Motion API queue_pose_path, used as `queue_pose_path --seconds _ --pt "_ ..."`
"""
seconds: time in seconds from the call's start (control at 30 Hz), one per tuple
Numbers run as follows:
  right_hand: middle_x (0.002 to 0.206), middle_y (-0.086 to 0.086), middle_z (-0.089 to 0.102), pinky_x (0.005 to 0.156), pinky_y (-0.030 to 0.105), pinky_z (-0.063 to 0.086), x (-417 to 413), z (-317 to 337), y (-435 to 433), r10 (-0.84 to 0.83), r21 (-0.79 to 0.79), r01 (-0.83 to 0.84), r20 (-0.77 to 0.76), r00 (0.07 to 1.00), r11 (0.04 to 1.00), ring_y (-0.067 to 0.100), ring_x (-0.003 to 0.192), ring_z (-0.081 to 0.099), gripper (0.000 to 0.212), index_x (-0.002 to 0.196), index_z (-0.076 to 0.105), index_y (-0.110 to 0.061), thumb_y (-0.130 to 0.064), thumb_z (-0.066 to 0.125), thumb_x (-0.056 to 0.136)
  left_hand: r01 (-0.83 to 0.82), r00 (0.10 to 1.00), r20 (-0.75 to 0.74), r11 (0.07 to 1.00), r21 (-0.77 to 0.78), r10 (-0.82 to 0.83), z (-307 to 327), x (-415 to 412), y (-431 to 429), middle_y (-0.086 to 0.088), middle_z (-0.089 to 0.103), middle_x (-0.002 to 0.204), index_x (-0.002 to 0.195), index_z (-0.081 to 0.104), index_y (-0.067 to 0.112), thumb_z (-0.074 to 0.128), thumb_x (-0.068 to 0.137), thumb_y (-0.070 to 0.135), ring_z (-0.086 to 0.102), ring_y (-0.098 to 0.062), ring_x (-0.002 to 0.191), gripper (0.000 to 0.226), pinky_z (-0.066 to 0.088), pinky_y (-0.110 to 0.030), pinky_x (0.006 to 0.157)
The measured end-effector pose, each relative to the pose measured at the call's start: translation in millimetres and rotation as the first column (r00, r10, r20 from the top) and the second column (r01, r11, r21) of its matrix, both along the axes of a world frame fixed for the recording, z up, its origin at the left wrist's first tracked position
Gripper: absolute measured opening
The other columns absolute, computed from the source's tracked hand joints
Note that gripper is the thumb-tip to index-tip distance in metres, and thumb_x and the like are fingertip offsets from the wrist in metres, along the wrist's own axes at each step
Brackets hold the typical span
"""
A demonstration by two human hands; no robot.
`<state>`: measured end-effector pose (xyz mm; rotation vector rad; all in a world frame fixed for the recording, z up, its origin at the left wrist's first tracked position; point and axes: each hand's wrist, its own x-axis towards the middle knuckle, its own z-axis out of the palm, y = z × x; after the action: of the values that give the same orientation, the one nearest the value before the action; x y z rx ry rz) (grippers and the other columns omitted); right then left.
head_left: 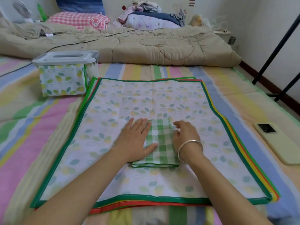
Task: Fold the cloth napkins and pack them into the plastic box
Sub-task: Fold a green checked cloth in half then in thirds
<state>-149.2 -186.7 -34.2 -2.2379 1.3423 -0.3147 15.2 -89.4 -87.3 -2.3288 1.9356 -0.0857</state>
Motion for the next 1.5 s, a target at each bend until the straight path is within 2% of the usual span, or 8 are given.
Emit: queue_pose_path --seconds 0.13,0.27,0.37,0.5,0.67,0.97,1.13,1.5 --pt "0.088 0.008 0.071 0.079 0.038 0.056 -28.4 17.5 18.2 -0.047 0.332 0.076 -0.094 0.994 0.940 0.028 0.082 0.070 0.027 0.095 0.063 -0.013 -0.037 0.051 0.097 -0.056 0.998 -0.016 0.998 -0.030 0.055 -1.6 -3.0 -0.9 -0.005 -0.002 0.168 0.160 -0.002 0.014 -0.012 0.080 0.075 -0.005 -0.018 0.154 0.101 -0.003 -0.046 0.124" --pt "0.095 0.014 0.067 0.080 0.043 0.059 -25.4 12.4 39.7 -0.261 0.700 -0.055 0.337 0.905 0.712 0.024 0.077 0.069 0.035 0.111 0.050 -0.005 -0.020 0.071 0.088 -0.244 0.966 -0.108 0.967 -0.075 0.236 2.3 -8.4 -0.5 -0.006 0.001 0.168 0.160 0.003 0.013 -0.013 0.077 0.072 0.000 -0.021 0.154 0.102 0.002 -0.043 0.125" --pt "0.090 -0.001 0.061 0.085 0.044 0.056 -2.7 0.9 54.3 -0.270 0.528 0.017 0.406 0.873 0.849 0.021 0.084 0.067 0.047 0.123 0.043 -0.013 -0.017 0.072 0.085 -0.407 0.905 -0.197 0.904 -0.134 0.378 5.1 -13.0 -2.3 -0.009 0.006 0.167 0.159 0.007 0.010 0.009 0.091 0.071 0.004 -0.023 0.154 0.092 0.007 -0.041 0.124" --pt "0.083 -0.006 0.055 0.064 0.028 0.046 25.9 11.1 62.3 -0.276 0.391 0.063 0.518 0.810 0.918 0.012 0.070 0.057 0.043 0.130 0.042 -0.014 -0.002 0.052 0.090 -0.556 0.751 -0.535 0.807 -0.199 0.386 21.7 -2.3 0.0 -0.006 0.013 0.166 0.159 0.013 0.011 0.040 0.099 0.053 0.011 -0.021 0.152 0.078 0.010 -0.038 0.124" --pt "0.090 -0.006 0.061 0.069 0.028 0.047 76.3 43.3 62.2 -0.058 0.115 -0.032 0.700 0.712 0.993 0.003 0.072 0.055 0.044 0.129 0.043 -0.020 0.003 0.047 0.091 -0.779 0.535 -0.811 0.510 -0.365 0.237 62.6 50.9 32.9 -0.002 0.049 0.146 0.147 0.040 0.019 0.053 0.094 0.014 0.046 -0.023 0.133 0.054 0.039 -0.042 0.110" --pt "0.106 0.004 0.068 0.074 0.030 0.054 258.3 68.0 73.1 0.042 0.275 -0.359 0.740 0.671 0.892 0.019 0.085 0.064 0.023 0.108 0.050 -0.022 -0.002 0.048 0.096 -0.922 0.382 -0.905 0.014 -0.386 0.188 76.2 192.7 107.0 -0.003 0.057 0.120 0.123 0.055 0.011 0.056 0.094 0.007 0.058 -0.027 0.102 0.029 0.046 -0.038 0.083" --pt "0.102 -0.002 0.062 0.065 0.023 0.048 335.6 53.5 64.7 0.074 0.179 -0.269 0.691 0.719 0.946 0.007 0.072 0.055 0.021 0.103 0.049 -0.024 -0.005 0.052 0.095 -0.894 0.445 -0.875 0.046 -0.445 0.189 69.0 263.7 104.7 -0.004 0.054 0.133 0.125 0.052 0.015 0.056 0.091 0.002 0.055 -0.026 0.116 0.037 0.047 -0.041 0.093" --pt "0.117 -0.001 0.057 0.083 0.034 0.049 405.7 4.8 18.9 -0.012 0.062 -0.026 0.538 0.843 0.998 0.018 0.094 0.059 0.017 0.109 0.052 -0.022 -0.015 0.058 0.095 -0.787 0.611 -0.785 0.190 -0.588 0.104 23.5 339.8 67.2 0.001 0.050 0.143 0.146 0.038 0.016 0.065 0.086 -0.001 0.047 -0.015 0.129 0.068 0.036 -0.024 0.103"
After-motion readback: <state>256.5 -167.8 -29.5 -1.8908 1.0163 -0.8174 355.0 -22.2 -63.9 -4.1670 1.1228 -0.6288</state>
